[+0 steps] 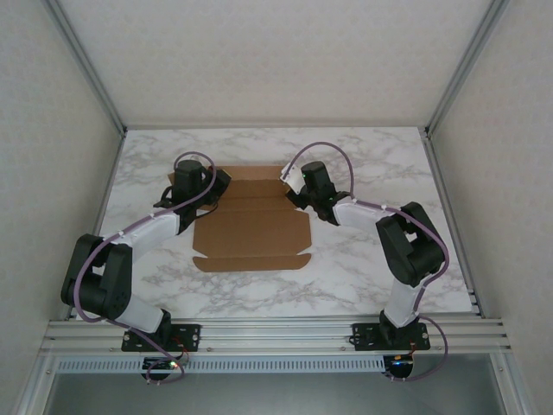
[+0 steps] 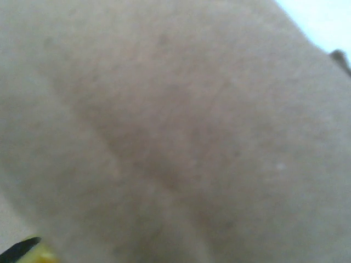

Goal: Fold the paper box

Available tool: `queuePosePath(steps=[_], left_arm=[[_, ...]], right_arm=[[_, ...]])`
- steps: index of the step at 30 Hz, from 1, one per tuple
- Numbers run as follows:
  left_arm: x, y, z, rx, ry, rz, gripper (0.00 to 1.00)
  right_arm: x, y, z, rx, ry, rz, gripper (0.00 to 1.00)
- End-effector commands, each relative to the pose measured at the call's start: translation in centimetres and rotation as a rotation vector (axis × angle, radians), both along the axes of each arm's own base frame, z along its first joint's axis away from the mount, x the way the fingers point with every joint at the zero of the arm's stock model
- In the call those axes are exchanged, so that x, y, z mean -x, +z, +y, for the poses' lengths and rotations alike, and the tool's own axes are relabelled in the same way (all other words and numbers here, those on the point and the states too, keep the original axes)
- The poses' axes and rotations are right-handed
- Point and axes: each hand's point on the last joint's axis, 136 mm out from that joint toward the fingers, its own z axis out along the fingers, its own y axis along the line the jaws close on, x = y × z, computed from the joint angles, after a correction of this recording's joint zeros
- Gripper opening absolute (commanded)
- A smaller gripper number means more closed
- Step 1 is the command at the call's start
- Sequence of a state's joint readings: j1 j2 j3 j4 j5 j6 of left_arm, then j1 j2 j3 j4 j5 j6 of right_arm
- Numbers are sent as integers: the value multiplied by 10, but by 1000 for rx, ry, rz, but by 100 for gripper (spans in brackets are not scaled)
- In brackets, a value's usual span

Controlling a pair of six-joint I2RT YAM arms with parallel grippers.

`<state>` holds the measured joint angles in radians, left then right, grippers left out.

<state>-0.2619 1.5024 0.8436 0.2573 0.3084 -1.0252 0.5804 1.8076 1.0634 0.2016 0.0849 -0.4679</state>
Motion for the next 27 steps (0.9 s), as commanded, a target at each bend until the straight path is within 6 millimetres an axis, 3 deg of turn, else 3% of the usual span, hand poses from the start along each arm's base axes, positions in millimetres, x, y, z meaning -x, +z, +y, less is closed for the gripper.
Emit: queuePosePath(steps=[1,6,17,27], left_arm=[[16,-23,-7,6,-53,119,0],[16,-23,-9,37,-47,136,0],[14,-21,-11,77,-30,156,0],[14,-22,-11,118,-1,187,0]], right_arm=[[-17,14,-1,-36,-65,-61,40],[-28,12,-4,-81,-159,-44,28],[-36,1,-8,-13,-411,-33,18],[-42,-3,-37,30,-644,-10,5]])
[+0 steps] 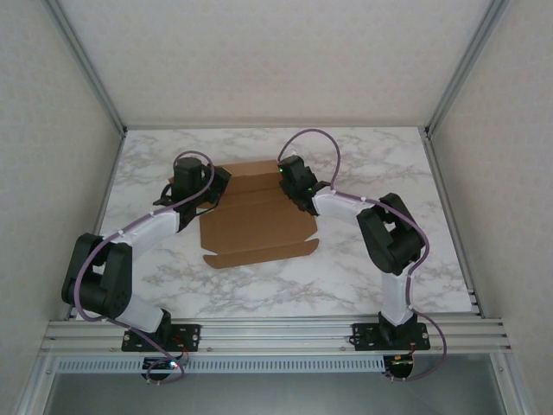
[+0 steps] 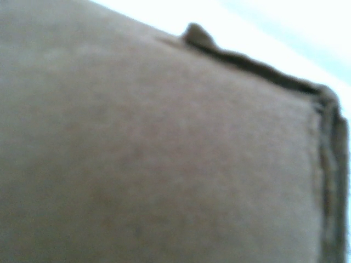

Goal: Fold the paper box

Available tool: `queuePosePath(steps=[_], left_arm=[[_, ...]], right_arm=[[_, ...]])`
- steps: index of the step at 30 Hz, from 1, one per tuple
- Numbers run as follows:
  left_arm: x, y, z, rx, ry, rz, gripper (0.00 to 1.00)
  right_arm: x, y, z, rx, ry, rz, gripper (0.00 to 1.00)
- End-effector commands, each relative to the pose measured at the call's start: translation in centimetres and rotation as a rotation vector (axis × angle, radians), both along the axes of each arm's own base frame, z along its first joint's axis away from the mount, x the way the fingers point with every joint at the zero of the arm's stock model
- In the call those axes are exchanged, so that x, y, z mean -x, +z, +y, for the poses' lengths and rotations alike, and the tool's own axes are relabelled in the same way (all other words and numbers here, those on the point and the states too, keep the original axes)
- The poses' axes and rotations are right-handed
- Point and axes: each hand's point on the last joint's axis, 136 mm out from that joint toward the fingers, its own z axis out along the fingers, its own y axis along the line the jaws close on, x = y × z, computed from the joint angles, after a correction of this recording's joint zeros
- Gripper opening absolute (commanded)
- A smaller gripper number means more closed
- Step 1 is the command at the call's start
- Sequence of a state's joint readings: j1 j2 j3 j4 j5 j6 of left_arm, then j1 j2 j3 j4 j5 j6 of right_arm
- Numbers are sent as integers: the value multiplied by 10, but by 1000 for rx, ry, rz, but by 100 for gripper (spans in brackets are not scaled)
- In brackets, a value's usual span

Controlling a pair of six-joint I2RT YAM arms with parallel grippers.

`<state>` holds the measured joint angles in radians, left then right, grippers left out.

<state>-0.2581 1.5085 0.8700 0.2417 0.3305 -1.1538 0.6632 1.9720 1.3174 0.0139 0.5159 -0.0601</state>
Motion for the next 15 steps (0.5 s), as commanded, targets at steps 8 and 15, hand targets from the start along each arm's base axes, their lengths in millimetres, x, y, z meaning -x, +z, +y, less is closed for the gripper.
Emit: queuePosePath(steps=[8,15], left_arm=[[14,-29,-9,28,-36,151,0],[14,-33,-10,38,-29,163,0]], right_arm=[[-4,-11,-28,75,-279,7,3],[1,-14,-48,73,-486,18,0]])
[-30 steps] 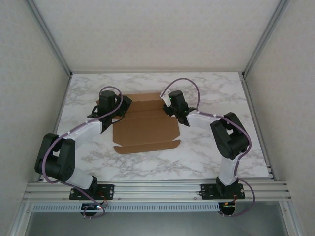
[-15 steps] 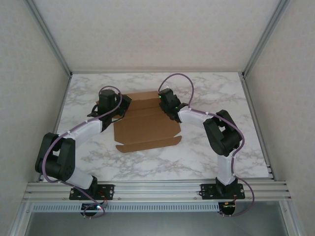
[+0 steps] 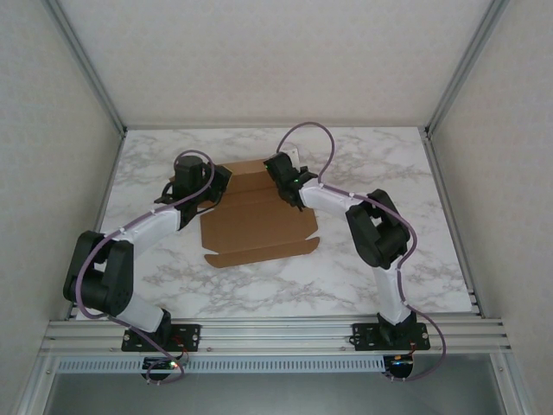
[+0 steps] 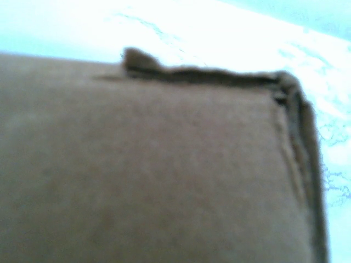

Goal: Fold the paper box

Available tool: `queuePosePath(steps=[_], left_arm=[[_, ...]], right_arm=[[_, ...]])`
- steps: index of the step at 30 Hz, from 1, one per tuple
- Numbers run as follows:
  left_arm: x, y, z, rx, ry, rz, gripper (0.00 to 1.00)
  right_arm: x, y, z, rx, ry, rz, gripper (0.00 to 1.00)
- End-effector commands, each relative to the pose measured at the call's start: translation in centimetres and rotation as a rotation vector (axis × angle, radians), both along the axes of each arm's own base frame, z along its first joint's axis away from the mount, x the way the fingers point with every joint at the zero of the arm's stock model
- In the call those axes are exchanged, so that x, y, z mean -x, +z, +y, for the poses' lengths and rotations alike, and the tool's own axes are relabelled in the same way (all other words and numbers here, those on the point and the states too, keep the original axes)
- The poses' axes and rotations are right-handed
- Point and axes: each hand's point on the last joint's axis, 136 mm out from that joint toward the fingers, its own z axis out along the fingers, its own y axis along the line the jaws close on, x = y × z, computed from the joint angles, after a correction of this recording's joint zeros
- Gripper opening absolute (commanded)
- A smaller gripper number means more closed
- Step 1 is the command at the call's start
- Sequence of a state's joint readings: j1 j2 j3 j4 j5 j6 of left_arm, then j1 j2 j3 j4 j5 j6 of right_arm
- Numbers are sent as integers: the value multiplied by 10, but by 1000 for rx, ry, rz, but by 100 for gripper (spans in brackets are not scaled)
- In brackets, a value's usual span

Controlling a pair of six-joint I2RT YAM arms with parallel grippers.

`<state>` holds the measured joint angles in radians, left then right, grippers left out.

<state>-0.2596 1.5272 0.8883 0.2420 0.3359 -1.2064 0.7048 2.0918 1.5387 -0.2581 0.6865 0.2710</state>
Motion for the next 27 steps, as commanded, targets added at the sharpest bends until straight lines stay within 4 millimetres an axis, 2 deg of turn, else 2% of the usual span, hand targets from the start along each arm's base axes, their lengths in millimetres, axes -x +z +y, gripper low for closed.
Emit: queuePosePath(steps=[1,6,8,17,20,23,25,27], left_arm=[[19,-34,-8,-3,-51,140,0],[19,-34,-8,-5,-53,140,0],[19,-34,-8,-7,-56,140,0],[18,-37,-8,-10,-63,141,0],[17,-36,-7,-16,-64,137,0],[15,-34,-7,-19,-64,131,0],[14,-34,-8,-21,-66,130,0],[13,-34,-8,-20,-65,130,0]], right_arm=[[6,-9,-51,142,-239,15,0],[6,-16,-44,117,-207,42,0],[5,-11,-36,56,-156,19,2],[6,18,1,-101,156,-21,64],[11,27,0,-148,212,-26,72],[23,44,0,-259,332,-57,83],[34,57,3,-371,427,-68,85],[40,71,-3,-421,454,-112,85]])
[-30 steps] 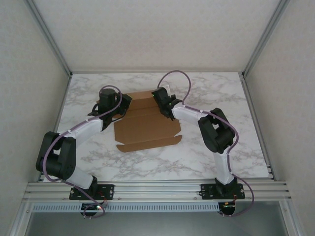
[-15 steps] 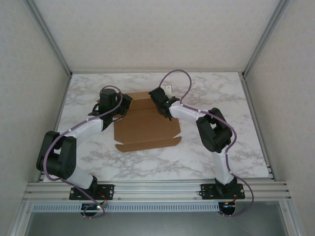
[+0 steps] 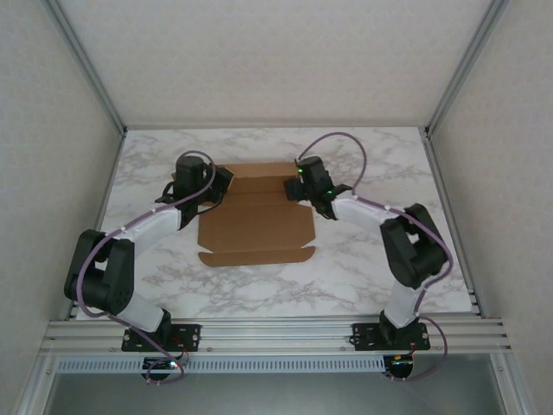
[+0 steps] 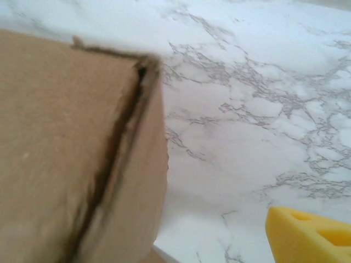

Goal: Fold the paper box

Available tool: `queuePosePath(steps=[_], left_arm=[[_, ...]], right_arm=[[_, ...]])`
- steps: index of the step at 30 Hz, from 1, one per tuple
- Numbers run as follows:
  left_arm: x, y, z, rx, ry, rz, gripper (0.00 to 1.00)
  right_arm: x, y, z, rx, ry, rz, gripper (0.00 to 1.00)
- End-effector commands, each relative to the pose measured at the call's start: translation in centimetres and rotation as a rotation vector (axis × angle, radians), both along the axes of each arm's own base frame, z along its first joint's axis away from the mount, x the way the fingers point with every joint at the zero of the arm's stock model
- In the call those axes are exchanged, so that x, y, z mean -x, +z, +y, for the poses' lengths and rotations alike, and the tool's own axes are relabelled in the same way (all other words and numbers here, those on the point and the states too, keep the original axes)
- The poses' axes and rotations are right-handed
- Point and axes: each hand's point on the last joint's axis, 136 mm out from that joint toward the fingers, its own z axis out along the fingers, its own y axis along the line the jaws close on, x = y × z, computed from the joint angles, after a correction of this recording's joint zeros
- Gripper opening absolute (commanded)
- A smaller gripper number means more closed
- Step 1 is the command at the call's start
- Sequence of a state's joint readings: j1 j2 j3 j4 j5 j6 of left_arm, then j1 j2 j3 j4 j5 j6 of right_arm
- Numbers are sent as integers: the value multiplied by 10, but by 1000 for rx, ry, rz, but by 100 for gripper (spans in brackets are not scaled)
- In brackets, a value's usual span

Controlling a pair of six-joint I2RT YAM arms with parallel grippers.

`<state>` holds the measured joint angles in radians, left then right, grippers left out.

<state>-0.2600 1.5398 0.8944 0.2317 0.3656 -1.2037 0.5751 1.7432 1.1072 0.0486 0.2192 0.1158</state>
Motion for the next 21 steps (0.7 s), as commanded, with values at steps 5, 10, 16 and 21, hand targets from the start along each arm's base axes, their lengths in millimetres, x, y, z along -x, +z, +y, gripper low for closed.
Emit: queuePosePath(steps=[5,10,16,21], left_arm=[[11,-29,-3,-26,-37,108,0],[11,-30,-4,-25,-39,108,0],[11,-29,-3,-27,-39,107,0],[10,-27,-3,-27,-38,105,0]], right_arm=[[15,59,0,-253,144,-261,82],[22,31,9,-224,234,-217,77],[2,2,8,-160,166,-158,70],[-9,-15,11,-101,118,-146,61]])
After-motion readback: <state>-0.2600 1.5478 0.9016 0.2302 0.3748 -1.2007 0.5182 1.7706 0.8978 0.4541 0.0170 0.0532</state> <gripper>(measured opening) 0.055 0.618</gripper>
